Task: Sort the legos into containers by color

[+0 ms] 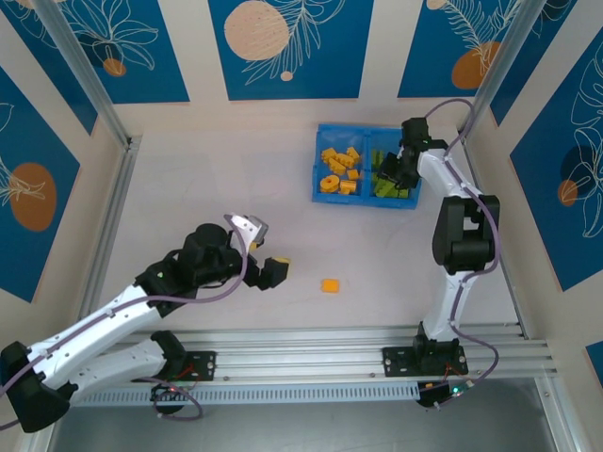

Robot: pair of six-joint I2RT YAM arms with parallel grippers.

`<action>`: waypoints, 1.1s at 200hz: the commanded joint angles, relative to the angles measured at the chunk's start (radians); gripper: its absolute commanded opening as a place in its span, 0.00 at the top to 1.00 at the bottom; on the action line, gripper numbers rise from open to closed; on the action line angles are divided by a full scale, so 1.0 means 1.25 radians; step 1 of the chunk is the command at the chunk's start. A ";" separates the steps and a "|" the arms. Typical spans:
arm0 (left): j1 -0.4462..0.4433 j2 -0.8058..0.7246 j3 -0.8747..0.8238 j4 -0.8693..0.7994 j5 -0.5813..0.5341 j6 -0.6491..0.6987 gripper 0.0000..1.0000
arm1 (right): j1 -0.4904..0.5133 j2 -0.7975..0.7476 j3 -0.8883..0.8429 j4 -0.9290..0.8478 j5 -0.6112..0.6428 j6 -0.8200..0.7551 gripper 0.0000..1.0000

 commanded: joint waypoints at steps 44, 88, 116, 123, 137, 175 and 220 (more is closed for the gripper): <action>-0.146 0.185 0.039 -0.016 0.080 0.387 0.00 | 0.011 -0.436 -0.268 -0.043 -0.217 0.014 0.44; -0.207 0.362 0.081 0.015 0.046 0.597 0.00 | 0.051 -0.752 -0.472 -0.134 -0.256 0.078 0.28; -0.206 0.474 0.124 0.064 0.059 0.649 0.01 | 0.064 -0.873 -0.536 -0.207 -0.284 0.127 0.21; -0.205 0.505 0.144 0.062 0.063 0.655 0.02 | 0.065 -0.895 -0.550 -0.217 -0.294 0.136 0.19; -0.194 0.572 0.189 0.049 0.072 0.645 0.03 | 0.066 -0.932 -0.575 -0.229 -0.300 0.151 0.15; -0.171 0.715 0.288 0.014 0.089 0.625 0.08 | 0.068 -0.993 -0.626 -0.228 -0.294 0.171 0.09; -0.161 0.799 0.333 -0.004 0.045 0.598 0.18 | 0.068 -0.984 -0.612 -0.232 -0.291 0.157 0.08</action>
